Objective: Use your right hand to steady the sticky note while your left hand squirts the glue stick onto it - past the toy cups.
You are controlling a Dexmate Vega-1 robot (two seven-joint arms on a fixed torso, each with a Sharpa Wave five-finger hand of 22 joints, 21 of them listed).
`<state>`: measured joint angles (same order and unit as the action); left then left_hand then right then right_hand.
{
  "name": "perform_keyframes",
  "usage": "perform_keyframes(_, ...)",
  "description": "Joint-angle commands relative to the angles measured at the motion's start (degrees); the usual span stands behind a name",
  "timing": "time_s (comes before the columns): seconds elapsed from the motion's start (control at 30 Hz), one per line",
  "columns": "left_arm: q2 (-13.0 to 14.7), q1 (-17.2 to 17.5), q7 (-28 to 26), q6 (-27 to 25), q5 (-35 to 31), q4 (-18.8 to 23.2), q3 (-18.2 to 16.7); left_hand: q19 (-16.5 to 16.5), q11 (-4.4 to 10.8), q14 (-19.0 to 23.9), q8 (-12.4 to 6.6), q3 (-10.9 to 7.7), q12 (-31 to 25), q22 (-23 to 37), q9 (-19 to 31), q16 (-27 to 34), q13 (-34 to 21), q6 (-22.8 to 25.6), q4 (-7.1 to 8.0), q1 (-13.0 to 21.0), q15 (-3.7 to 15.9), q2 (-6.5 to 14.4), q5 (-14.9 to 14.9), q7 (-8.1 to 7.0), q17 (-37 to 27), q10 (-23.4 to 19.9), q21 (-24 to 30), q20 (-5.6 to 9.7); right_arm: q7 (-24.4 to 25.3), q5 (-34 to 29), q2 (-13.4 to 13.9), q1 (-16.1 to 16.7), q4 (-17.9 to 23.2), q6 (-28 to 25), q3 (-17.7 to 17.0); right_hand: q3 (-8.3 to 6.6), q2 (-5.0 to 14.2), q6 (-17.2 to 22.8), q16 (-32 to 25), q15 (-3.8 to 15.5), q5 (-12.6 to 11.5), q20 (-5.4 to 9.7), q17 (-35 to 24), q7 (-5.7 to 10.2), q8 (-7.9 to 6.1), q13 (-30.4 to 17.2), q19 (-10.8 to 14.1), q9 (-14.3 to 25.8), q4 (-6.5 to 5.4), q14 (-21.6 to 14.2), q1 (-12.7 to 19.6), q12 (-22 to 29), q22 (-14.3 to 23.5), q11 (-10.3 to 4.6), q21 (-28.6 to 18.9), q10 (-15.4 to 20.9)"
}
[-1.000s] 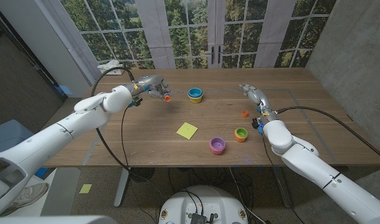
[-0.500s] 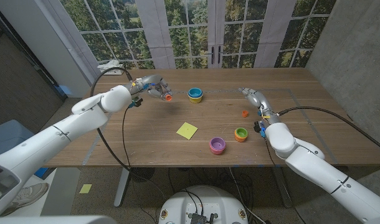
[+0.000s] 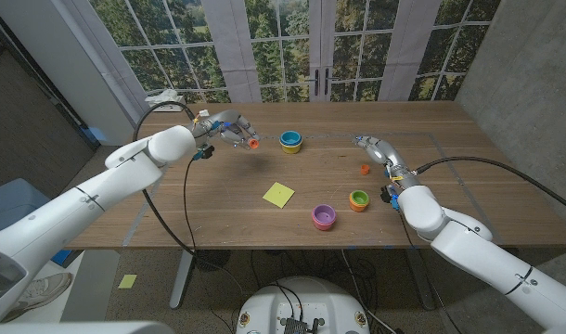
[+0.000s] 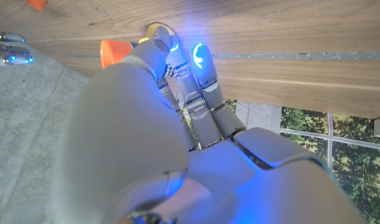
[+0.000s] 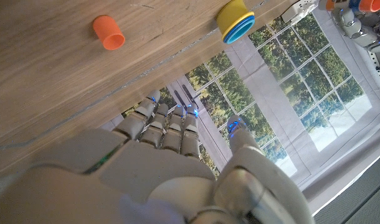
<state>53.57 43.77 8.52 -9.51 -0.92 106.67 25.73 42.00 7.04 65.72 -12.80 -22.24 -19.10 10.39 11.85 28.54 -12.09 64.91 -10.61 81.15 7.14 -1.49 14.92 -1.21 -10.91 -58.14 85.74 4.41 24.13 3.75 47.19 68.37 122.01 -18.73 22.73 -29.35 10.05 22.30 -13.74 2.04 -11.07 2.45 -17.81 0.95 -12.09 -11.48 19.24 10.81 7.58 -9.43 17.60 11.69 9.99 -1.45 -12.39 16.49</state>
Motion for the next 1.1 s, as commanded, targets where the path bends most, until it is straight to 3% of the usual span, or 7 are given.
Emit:
perform_keyframes(0.03,0.29,-0.5,1.93,-3.53,8.08,1.68,-0.41,0.7,-0.24,6.22,0.11,-0.68,-1.67,0.15,0.25,-0.27,-8.66,2.89,0.35,1.15,6.69,0.17,0.47,3.29,-0.18,-8.73,-0.23,7.67,-0.76,-2.88,2.66,0.95,3.93,-4.77,1.15,-0.65,1.06,0.34,-0.35,4.04,-0.52,2.3,-0.19,0.63,0.0,-0.13,0.44,0.19,0.18,-0.6,1.32,0.3,0.31,-0.61,-0.14,0.62)
perform_keyframes(0.63,1.56,-1.12,4.06,-9.84,20.29,3.74,-1.83,1.13,-0.55,6.81,0.35,-0.64,-1.33,0.13,0.3,-0.71,-8.81,3.07,0.42,1.28,6.69,-0.15,1.07,3.51,-0.23,-9.07,-0.36,7.68,-2.69,-9.43,3.78,-1.13,6.74,-10.14,5.88,-2.06,0.59,-0.32,-0.26,4.38,-0.87,2.61,0.14,1.32,0.36,-0.14,0.65,0.27,1.6,-0.52,4.35,0.07,0.3,-1.6,-0.09,0.34)
perform_keyframes(0.9,1.81,-2.11,4.87,-14.73,27.05,3.97,-2.52,1.33,-0.84,7.21,0.38,-0.58,-1.15,0.12,0.31,-0.9,-8.83,3.39,0.47,1.22,6.68,-0.33,1.43,3.64,-0.27,-9.4,-0.45,7.65,-3.98,-14.41,3.86,-3.15,7.87,-14.02,9.38,-1.92,-0.43,-0.94,-0.32,4.68,-0.61,2.78,0.31,1.83,0.6,-0.13,1.08,0.3,2.06,-0.73,5.32,-0.04,0.31,-2.05,-0.18,0.17)
perform_keyframes(1.1,2.33,-2.78,5.3,-16.6,30.47,3.91,-2.47,1.48,-0.88,7.45,0.46,-0.61,-1.05,0.08,0.32,-1.03,-8.86,3.47,0.5,1.22,6.68,-0.36,1.72,3.64,-0.32,-9.69,-0.58,7.63,-5.37,-15.9,4.15,-3.76,8.23,-13.87,10.46,-1.85,-0.54,-1.09,-0.36,4.77,-0.49,2.73,0.34,2.02,0.65,-0.13,1.19,0.32,2.07,-0.81,5.62,-0.04,0.31,-2.15,-0.2,0.19)
